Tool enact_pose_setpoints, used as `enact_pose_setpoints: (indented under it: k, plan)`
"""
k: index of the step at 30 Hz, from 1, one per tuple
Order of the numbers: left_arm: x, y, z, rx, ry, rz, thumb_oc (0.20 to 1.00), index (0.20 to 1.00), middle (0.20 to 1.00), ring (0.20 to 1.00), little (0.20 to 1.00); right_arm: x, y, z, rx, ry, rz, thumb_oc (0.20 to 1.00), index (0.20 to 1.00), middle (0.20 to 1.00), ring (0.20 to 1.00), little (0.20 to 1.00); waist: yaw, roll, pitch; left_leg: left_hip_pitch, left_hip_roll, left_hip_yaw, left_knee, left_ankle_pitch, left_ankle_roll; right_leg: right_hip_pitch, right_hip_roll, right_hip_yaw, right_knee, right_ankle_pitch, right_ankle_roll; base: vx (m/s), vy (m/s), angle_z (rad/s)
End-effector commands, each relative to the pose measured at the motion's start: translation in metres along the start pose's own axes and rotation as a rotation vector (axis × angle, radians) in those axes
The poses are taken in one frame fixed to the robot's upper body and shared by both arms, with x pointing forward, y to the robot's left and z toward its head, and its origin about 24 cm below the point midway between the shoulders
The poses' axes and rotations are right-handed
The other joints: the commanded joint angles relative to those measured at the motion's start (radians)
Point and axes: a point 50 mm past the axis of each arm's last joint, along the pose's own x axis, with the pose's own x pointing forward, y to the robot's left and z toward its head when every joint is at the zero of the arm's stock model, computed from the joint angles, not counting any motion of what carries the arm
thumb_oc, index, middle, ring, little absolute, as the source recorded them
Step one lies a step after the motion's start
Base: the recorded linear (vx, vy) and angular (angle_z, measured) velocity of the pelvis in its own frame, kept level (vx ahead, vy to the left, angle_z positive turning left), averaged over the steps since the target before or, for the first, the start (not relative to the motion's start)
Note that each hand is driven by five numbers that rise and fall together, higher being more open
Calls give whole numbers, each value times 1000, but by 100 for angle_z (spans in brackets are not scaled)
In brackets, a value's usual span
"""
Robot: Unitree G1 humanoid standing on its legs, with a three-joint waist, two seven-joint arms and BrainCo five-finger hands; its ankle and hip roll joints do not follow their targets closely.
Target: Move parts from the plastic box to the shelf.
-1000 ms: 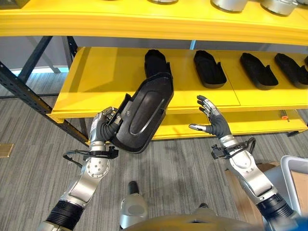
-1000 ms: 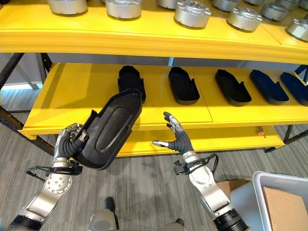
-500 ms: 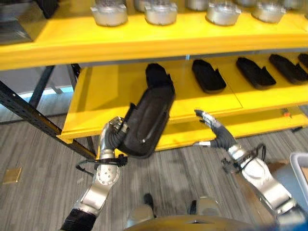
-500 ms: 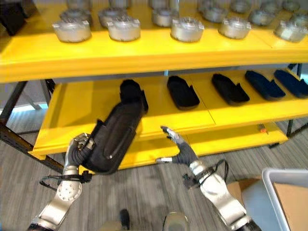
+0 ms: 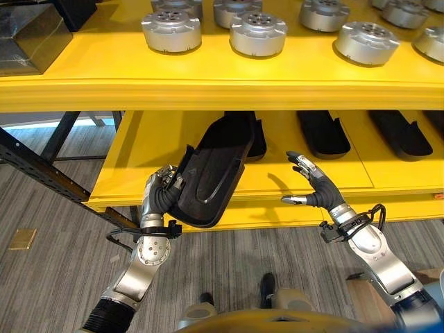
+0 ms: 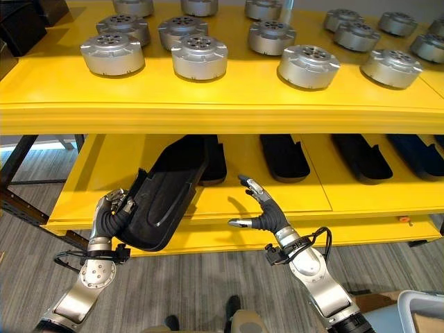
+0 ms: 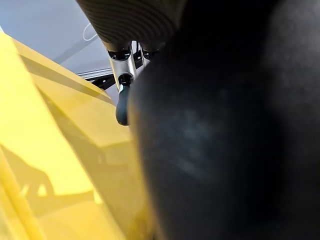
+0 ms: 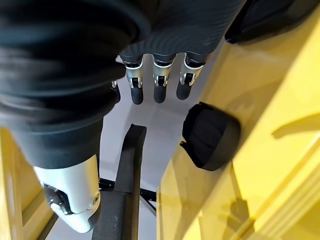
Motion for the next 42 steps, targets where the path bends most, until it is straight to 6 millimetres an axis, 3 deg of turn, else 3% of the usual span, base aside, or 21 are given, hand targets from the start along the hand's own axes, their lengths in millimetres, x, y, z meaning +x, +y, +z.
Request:
enact_pose_setpoints:
  k: [1, 7, 8, 9, 11, 14, 17, 18, 19, 21, 26, 31, 37, 42]
  plan:
    - [10, 19, 31, -56, -175, 109, 200, 200, 200, 200, 200, 8, 3, 19, -12, -130, 6, 1000, 1000, 1000, 1000, 1000, 6, -35, -28, 23, -117, 88, 54, -145, 83, -18, 46, -52, -35, 32, 54, 102, -67, 8]
    - [10, 21, 31, -52, -174, 130, 200, 200, 200, 200, 200, 7, 3, 18, -19, -130, -3, 1000, 1000, 1000, 1000, 1000, 5, -34, -30, 14, -117, 99, 77, -155, 84, -10, 45, -53, -30, 20, 48, 31, -51, -1]
    - [20, 21, 38, -72, -202, 183, 200, 200, 200, 200, 200, 6, -6, 19, -47, -137, -48, 1000, 1000, 1000, 1000, 1000, -10, -32, -1, -111, -56, 176, 363, -148, 37, 3, 25, -89, 16, -36, -2, 48, -149, 13]
    - [21, 20, 40, -79, -202, 187, 200, 200, 200, 200, 200, 7, -6, 18, -53, -136, -52, 1000, 1000, 1000, 1000, 1000, -14, -26, 2, -122, -25, 170, 399, -144, 18, 12, 29, -79, 23, -59, -1, 35, -155, 14]
    - [24, 18, 42, -98, -201, 202, 200, 200, 200, 200, 200, 10, -8, 17, -70, -131, -61, 1000, 1000, 1000, 1000, 1000, -25, -22, 12, -141, 43, 191, 417, -131, 5, 14, 25, -77, 43, -81, -15, 26, 44, 25]
    - [22, 20, 39, -112, -183, 216, 200, 200, 200, 200, 200, 10, -10, 16, -78, -121, -57, 1000, 1000, 1000, 1000, 1000, -32, -12, 6, -114, 89, 162, 326, -91, -13, 16, 23, -57, 49, -94, -25, 18, 146, 4]
    - [17, 25, 35, -108, -177, 218, 200, 200, 200, 200, 200, 6, -14, 17, -59, -117, -37, 1000, 1000, 1000, 1000, 1000, -23, -12, 6, -113, 144, 96, 223, 8, -44, 10, 17, -27, 41, -89, -38, -28, 199, -19]
    - [14, 27, 32, -112, -161, 222, 200, 200, 200, 200, 200, 5, -14, 18, -56, -117, -30, 1000, 1000, 1000, 1000, 1000, -19, -12, 5, -116, 181, 55, 184, 66, -66, 15, 14, -10, 37, -94, -40, 53, 541, -41]
    - [9, 30, 27, -119, -147, 236, 200, 200, 200, 200, 200, 0, -16, 19, -68, -114, -23, 1000, 1000, 1000, 1000, 1000, -25, -14, -1, -136, 253, 43, 129, 165, -91, 33, -9, -1, 23, -98, -40, 49, 468, -42]
    - [8, 29, 26, -125, -143, 239, 200, 200, 200, 200, 200, -4, -17, 19, -68, -109, -23, 1000, 1000, 1000, 1000, 1000, -34, -17, -1, -154, 282, 54, 128, 194, -98, 41, -25, -5, 23, -101, -41, 29, 384, -25]
    - [14, 24, 23, -130, -118, 248, 200, 200, 200, 200, 200, -6, -21, 16, -87, -86, -42, 1000, 1000, 1000, 1000, 1000, -57, 5, 5, -140, 274, 68, 137, 144, -98, 27, -61, -10, 85, -125, -29, 7, 363, -23]
    - [23, 16, 29, -122, -144, 242, 200, 200, 200, 200, 200, -6, -22, 9, -52, -67, -82, 1000, 1000, 1000, 1000, 1000, -71, 18, 10, -95, 202, 116, 127, 38, -76, 39, -98, -9, 64, -76, 19, 29, 259, 3]
    - [27, 24, 31, -89, -159, 266, 200, 200, 200, 200, 200, -1, -15, 14, -39, -80, -72, 1000, 1000, 1000, 1000, 1000, -39, -5, 12, -61, 126, 131, 87, -16, -41, 35, -159, -19, 7, 3, 92, 41, 97, 2]
    - [38, 32, 44, -80, -224, 303, 200, 200, 200, 200, 200, 9, -10, 25, -57, -139, -88, 1000, 1000, 1000, 1000, 1000, -8, -29, 43, -103, 125, 122, 112, -30, -32, 15, -160, -29, 11, 3, 103, -37, -65, 13]
